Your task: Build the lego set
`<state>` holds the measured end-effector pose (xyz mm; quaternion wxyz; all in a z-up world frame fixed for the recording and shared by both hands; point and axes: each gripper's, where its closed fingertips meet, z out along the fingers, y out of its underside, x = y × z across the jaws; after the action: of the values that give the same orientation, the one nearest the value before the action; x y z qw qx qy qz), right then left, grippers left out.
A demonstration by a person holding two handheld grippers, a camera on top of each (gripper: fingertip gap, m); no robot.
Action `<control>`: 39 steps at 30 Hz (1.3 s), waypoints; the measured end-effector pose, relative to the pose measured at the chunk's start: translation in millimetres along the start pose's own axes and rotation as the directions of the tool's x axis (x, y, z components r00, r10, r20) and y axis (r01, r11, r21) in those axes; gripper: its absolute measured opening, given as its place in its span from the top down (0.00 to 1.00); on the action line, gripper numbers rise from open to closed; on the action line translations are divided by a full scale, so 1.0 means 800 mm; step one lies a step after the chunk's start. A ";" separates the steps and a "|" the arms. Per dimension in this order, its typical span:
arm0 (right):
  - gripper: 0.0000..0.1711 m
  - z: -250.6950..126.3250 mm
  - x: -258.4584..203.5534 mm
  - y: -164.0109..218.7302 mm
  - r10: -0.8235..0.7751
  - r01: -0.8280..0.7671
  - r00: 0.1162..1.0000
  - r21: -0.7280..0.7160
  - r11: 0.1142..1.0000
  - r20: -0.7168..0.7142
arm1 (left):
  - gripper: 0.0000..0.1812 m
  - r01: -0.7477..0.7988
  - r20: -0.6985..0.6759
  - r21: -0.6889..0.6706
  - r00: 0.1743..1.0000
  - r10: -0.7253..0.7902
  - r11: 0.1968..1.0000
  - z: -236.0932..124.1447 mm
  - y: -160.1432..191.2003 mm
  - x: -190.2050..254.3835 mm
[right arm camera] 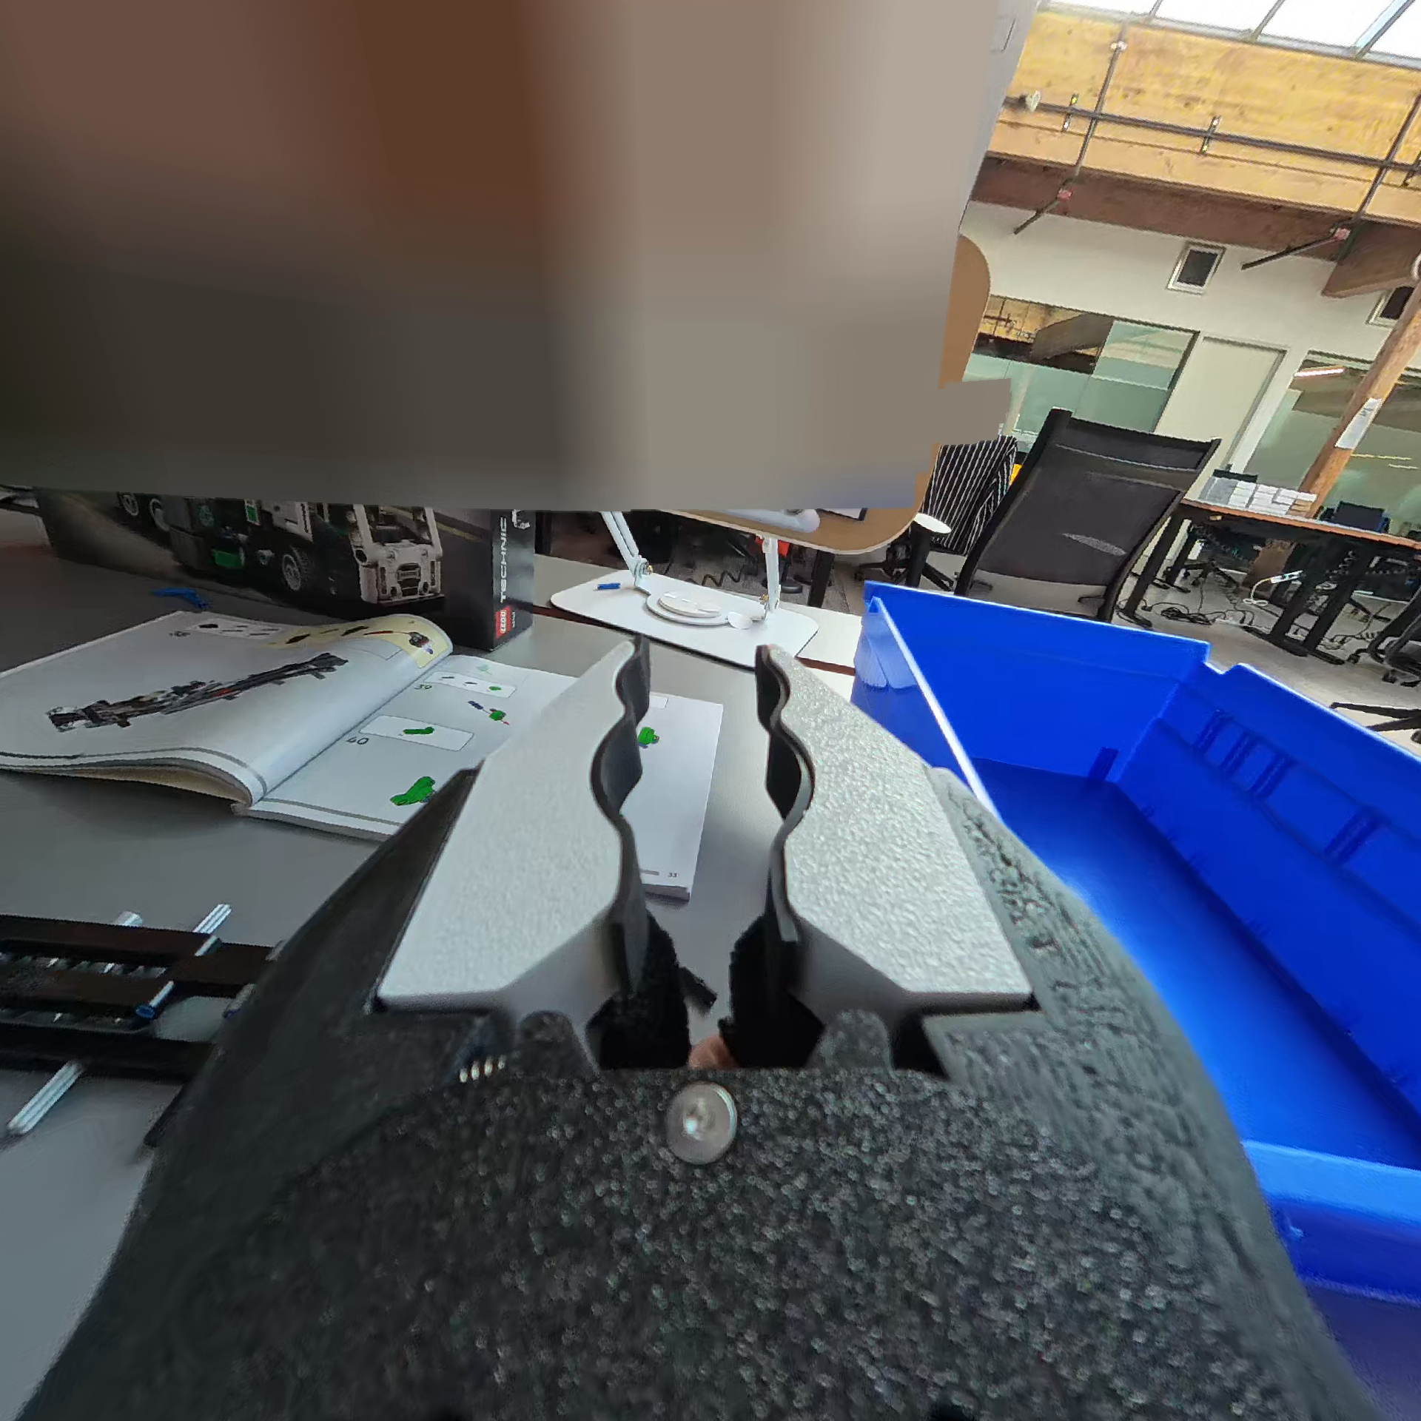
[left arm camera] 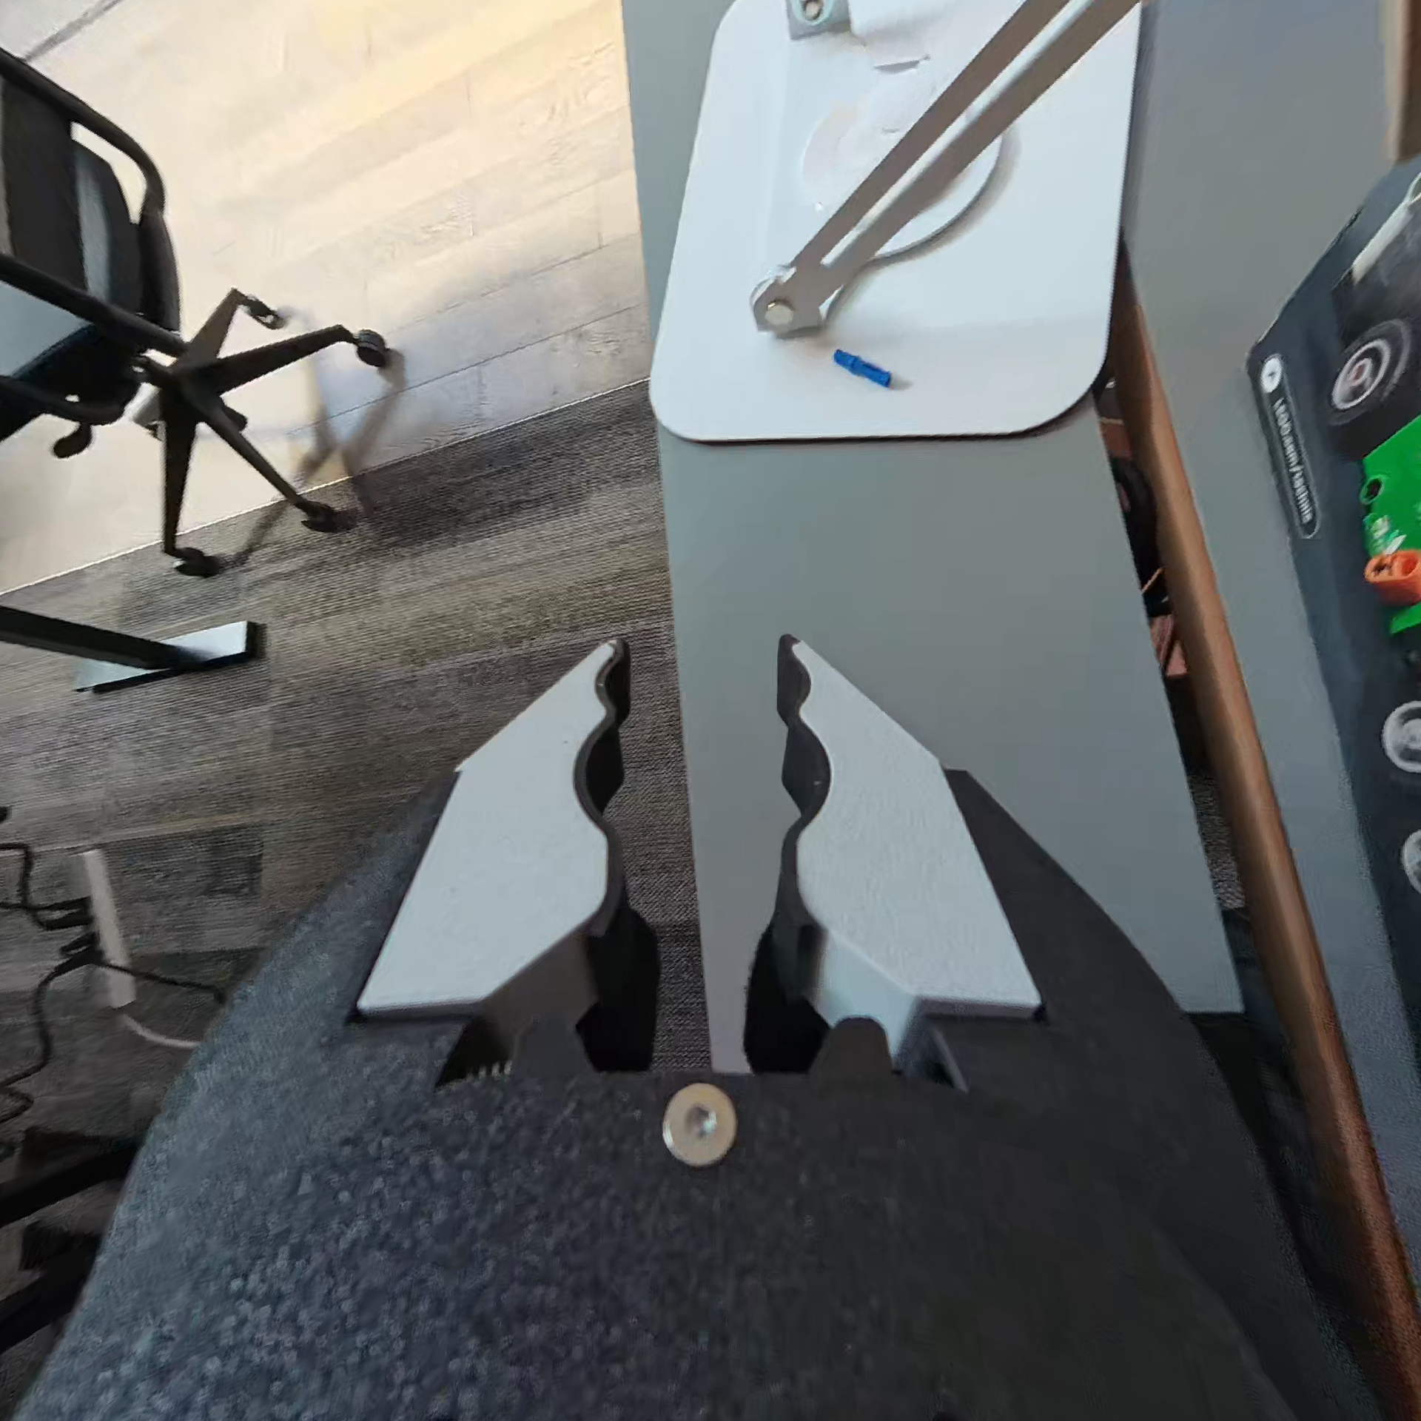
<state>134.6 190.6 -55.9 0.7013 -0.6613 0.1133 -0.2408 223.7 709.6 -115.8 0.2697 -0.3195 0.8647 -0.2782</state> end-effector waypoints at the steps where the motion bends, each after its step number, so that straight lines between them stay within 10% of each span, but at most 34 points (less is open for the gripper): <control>1: 0.84 -0.002 0.004 0.001 0.013 -0.013 1.000 0.016 1.000 -0.002 | 0.78 0.014 -0.033 0.004 0.999 -0.014 1.000 0.009 -0.008 0.006; 8: 0.87 -0.016 0.012 -0.004 0.063 -0.063 0.998 0.093 0.994 0.004 | 0.68 0.151 -0.300 -0.074 0.939 -0.166 0.986 0.060 -0.020 0.045; 12: 0.86 -0.017 0.012 0.000 0.092 -0.093 0.996 0.079 0.993 0.018 | 0.84 0.063 -0.205 0.054 0.977 -0.051 0.997 0.074 -0.052 0.045; 22: 0.87 -0.011 0.004 0.011 0.070 -0.071 0.997 0.030 0.997 0.040 | 0.66 0.194 -0.294 0.089 0.942 -0.160 0.977 0.106 -0.064 0.083; 39: 0.87 -0.010 0.002 0.012 0.084 -0.086 0.995 0.022 0.996 0.062 | 0.83 0.239 -0.156 0.082 0.962 -0.225 0.967 0.149 -0.066 0.081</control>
<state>134.0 182.9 -66.2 0.7220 -0.6543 0.1170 -0.1920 279.5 593.3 -183.0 0.1869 -0.3837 0.8237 -0.3734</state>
